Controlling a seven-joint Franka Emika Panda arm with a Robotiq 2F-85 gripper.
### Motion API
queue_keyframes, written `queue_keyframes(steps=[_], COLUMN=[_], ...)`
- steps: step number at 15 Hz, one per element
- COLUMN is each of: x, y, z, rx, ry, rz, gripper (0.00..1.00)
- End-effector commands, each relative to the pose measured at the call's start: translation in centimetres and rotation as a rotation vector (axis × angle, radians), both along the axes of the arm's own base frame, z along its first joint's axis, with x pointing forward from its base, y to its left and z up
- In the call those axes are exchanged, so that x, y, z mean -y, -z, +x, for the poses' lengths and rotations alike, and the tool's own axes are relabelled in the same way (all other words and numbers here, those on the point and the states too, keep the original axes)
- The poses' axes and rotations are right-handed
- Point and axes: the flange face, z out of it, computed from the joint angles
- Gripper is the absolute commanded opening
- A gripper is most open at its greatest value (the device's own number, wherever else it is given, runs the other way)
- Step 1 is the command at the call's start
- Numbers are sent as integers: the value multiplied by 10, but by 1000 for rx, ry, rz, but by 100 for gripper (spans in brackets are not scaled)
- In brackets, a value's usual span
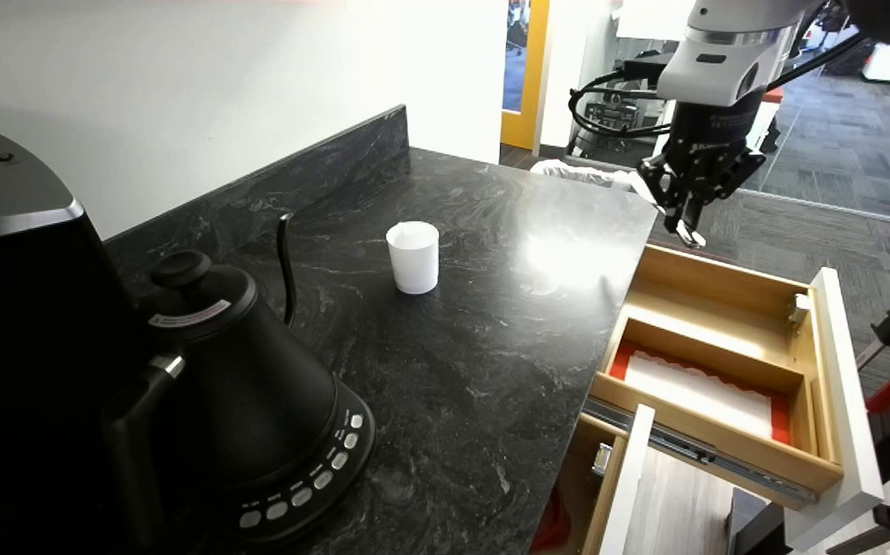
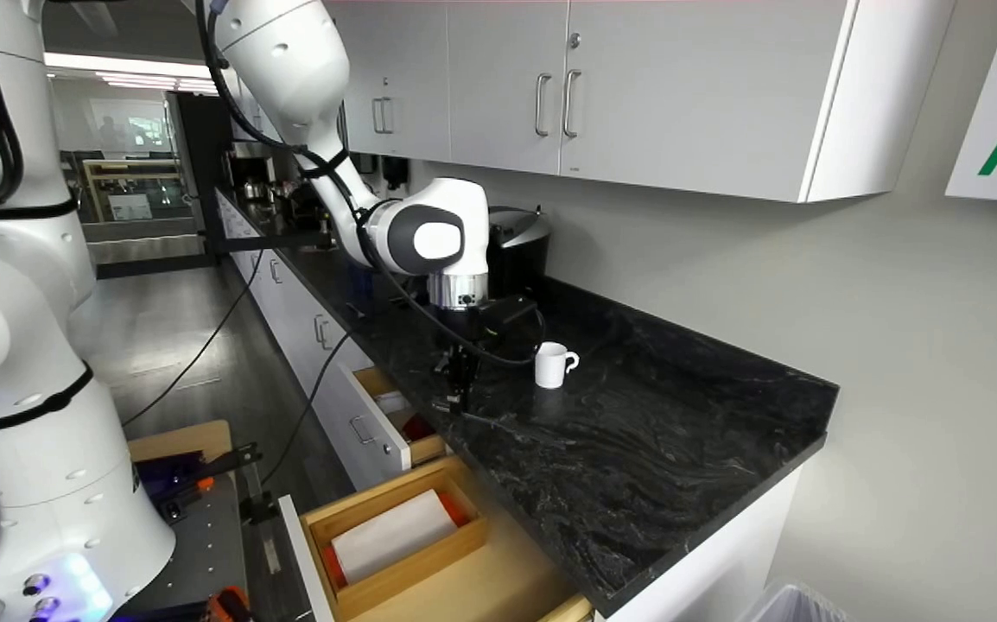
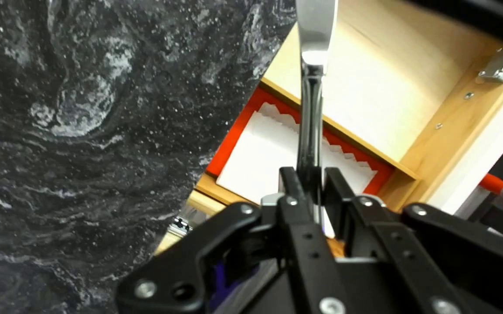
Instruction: Put the knife in the box that is in the drawer
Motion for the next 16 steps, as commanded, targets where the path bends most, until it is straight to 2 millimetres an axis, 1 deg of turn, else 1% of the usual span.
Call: queue_keyframes(steps=[1, 4, 6, 11, 16], x=[-18, -36, -44, -55, -67], y=[-18, -16, -12, -11, -4], z=[-24, -29, -30, -35, -39], rx=[-49, -88, -118, -165, -194], ry=[-184, -334, -434, -688, -833], rz=[-57, -105, -133, -186, -191], gripper=[8, 8, 8, 8, 8])
